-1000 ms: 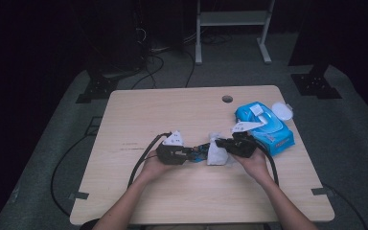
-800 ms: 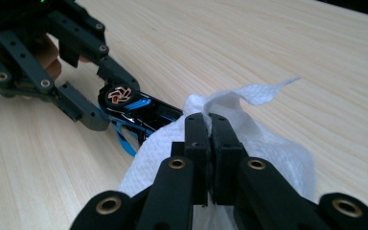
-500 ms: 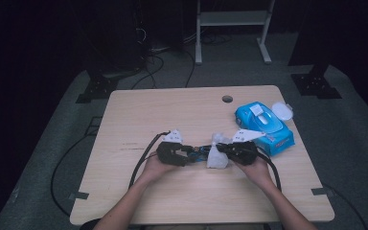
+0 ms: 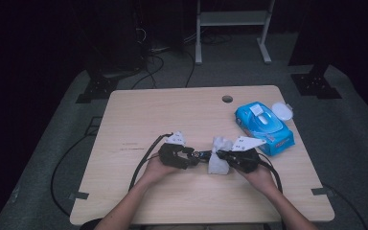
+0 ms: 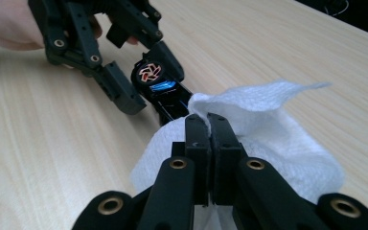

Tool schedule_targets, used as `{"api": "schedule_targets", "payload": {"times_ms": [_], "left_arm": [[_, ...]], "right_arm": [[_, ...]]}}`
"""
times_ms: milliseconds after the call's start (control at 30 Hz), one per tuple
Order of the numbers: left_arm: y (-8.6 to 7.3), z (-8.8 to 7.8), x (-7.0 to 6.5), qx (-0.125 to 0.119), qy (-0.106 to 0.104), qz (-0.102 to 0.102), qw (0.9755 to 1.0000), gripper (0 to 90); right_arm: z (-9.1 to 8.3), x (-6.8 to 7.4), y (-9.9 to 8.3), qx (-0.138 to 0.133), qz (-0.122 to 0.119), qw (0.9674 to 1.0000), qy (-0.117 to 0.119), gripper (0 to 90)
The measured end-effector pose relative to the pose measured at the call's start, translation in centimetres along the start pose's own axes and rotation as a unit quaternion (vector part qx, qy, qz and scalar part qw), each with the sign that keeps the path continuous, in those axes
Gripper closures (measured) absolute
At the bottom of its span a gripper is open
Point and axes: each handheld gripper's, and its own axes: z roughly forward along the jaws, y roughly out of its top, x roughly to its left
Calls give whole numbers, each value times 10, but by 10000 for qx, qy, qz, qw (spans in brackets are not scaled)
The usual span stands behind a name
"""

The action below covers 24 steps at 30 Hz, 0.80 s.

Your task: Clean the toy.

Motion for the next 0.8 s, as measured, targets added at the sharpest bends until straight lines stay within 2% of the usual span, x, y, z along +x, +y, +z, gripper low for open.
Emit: {"api": "schedule_targets", "payload": {"times_ms": [33,67,100,167,233,333,433,500,567,600,700,800], "left_arm": [[0,1,-1,66,91,66,9999,391],[0,3,-3,176,205,224,9994,354],[-1,4,-6,167,260,329,9990,332],[0,5,-8,160,332,425,9984,349],[1,7,-10,198,468,576,9970,347],[0,9,-12,276,567,673,9957,319],[0,10,-13,327,648,766,9944,300],[0,10,-14,341,683,831,9936,284],[0,10,-16,383,682,891,9929,274],[0,10,-17,382,646,912,9930,262],[1,10,-19,420,647,1055,9914,233],[2,7,-19,321,569,966,9932,245]], "right_arm": [[0,1,-1,35,-18,10000,-5,875],[1,2,-2,104,-36,9999,-6,875],[2,3,-4,160,-52,9999,-12,875],[3,3,-6,184,-82,9998,-68,874],[6,1,-7,239,-6,9997,-15,873],[11,-1,-11,376,45,9993,31,873],[11,-2,-12,386,152,9991,128,871],[11,-3,-10,382,234,9987,254,871],[8,-4,-7,254,333,9986,309,871],[6,-7,-4,162,398,9985,324,870],[6,-15,1,109,557,9979,298,870],[14,-20,-3,230,701,9968,314,869]]}}
